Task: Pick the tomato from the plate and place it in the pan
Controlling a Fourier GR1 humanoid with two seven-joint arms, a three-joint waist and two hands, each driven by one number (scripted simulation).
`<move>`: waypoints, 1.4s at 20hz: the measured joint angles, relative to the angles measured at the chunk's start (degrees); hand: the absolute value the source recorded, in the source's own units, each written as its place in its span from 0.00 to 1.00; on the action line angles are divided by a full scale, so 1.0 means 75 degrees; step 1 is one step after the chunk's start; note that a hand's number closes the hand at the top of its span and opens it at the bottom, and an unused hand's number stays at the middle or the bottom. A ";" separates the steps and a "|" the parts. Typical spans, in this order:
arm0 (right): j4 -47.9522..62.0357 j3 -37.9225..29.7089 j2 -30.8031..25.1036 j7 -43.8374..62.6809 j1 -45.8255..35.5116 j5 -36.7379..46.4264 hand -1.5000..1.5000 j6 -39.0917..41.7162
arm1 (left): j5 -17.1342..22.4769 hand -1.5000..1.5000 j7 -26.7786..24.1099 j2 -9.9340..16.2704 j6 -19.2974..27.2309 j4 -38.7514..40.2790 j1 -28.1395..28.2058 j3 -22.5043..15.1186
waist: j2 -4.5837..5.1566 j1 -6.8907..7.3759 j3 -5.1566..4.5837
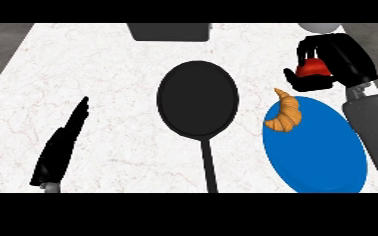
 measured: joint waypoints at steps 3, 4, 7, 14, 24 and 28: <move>0.0056 0.0021 0.0498 0.0019 -0.0445 0.0006 1.00 -0.0058 | 0.0013 0.50 -0.0080 0.0054 -0.0085 0.0022 0.0039 0.0074 | 0.0002 0.0018 -0.0004; 0.0117 0.0047 0.0708 0.0070 -0.0599 0.0001 1.00 -0.0054 | 0.0053 0.50 -0.0096 0.0092 -0.0129 -0.0052 0.0104 0.0123 | 0.0001 0.0032 -0.0006; 0.0386 0.0081 0.1291 0.0240 -0.1121 -0.0093 1.00 0.0128 | -0.0007 0.50 0.0033 -0.0001 -0.0092 -0.0042 -0.0063 0.0100 | 0.0007 0.0031 -0.0006; 0.1731 0.0185 0.2820 0.0633 -0.2130 -0.0003 1.00 0.0014 | -0.0128 0.50 0.0071 -0.0109 -0.0106 -0.0012 -0.0091 0.0061 | 0.0025 0.0074 -0.0007; 0.4930 0.0591 0.4060 0.0408 -0.3372 0.0134 1.00 -0.0841 | -0.0219 0.50 0.0106 -0.0192 -0.0221 -0.0001 -0.0298 -0.0024 | 0.0106 0.0321 -0.0006; 0.5624 0.1047 0.4160 0.0377 -0.3523 -0.0239 1.00 -0.0598 | -0.0230 0.50 0.0067 -0.0197 -0.0318 -0.0003 -0.0368 -0.0095 | 0.0142 0.0514 -0.0005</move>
